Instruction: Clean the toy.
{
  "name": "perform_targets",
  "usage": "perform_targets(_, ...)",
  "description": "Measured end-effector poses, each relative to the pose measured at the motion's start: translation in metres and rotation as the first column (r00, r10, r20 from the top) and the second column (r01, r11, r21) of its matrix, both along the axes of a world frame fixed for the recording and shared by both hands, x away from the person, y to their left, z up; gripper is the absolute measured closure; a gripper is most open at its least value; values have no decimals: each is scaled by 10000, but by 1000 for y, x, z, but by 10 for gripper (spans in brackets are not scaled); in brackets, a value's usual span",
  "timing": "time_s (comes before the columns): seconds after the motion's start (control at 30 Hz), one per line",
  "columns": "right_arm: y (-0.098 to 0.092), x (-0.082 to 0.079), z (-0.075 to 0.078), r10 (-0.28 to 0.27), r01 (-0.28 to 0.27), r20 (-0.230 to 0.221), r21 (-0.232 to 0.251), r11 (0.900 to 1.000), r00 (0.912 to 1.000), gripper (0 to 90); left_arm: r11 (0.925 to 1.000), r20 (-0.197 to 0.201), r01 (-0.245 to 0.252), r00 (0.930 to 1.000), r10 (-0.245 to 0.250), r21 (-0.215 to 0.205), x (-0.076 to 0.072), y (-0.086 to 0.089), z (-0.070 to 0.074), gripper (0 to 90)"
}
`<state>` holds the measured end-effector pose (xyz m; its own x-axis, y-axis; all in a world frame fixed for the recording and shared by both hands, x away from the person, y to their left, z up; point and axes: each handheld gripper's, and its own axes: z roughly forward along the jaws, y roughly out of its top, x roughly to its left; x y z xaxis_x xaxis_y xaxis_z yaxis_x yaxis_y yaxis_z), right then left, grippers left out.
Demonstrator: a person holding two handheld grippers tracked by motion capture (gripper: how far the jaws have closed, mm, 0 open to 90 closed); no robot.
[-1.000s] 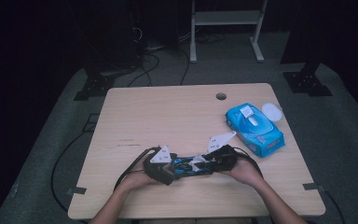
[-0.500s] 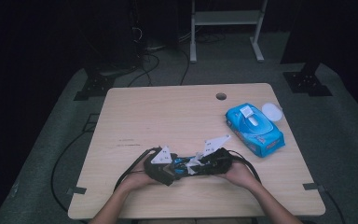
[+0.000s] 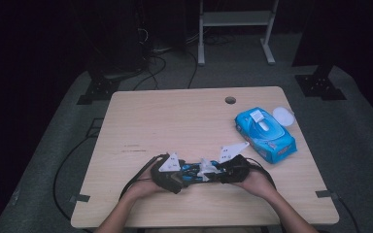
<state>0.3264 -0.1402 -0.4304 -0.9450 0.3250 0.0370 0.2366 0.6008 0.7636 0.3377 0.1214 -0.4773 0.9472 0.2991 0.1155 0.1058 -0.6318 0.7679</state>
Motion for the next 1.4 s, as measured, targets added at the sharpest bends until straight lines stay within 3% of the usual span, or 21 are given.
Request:
perform_targets(0.03,-1,0,1,-69,69,237,19,10000,9997,613,10000,-8,-7,10000,7,-8,0,0,0,196)
perform_targets(0.17,6,5,1,211,-216,354,134,9997,9992,513,10000,-49,-16,10000,16,8,0,1,0,196)
perform_targets(0.3,16,11,0,248,-254,608,87,9996,9978,503,10000,-59,-26,10000,26,-39,0,0,0,196)
perform_targets(0.37,28,20,-6,100,-103,422,85,9999,9991,595,10000,-44,-33,10000,33,-22,0,0,0,196)
perform_targets(0.4,28,20,-6,100,-103,422,85,9999,9991,595,10000,-44,-33,10000,33,-22,0,0,0,196)
perform_targets(0.43,35,26,-11,-6,4,125,126,9999,9999,660,10000,-44,-32,10000,32,-21,0,0,0,196)
perform_targets(0.67,43,36,-21,-188,233,-736,605,9979,9971,787,10000,-77,-44,10000,44,10,1,1,1,196)
perform_targets(0.87,33,31,-15,-452,470,-625,267,9985,9970,801,10000,6,-66,10000,66,44,0,0,0,196)
perform_targets(0.93,35,28,-13,-299,319,-640,298,9990,9975,804,10000,-7,-76,10000,76,46,0,0,0,196)
perform_targets(1.07,57,17,-15,407,-370,-782,493,9981,9961,805,9999,-34,-133,9999,133,2,-1,-3,0,196)
perform_targets(1.17,74,13,-21,828,-818,-443,229,9964,9956,808,9997,39,-175,9998,174,159,-1,-2,0,189)
perform_targets(1.27,69,14,-21,759,-753,-570,135,9971,9955,809,9999,21,-155,9999,155,49,-1,0,-1,193)
perform_targets(1.4,43,11,-17,321,-327,-472,-119,9994,9984,813,9999,71,-121,9999,120,61,-1,-2,-1,195)
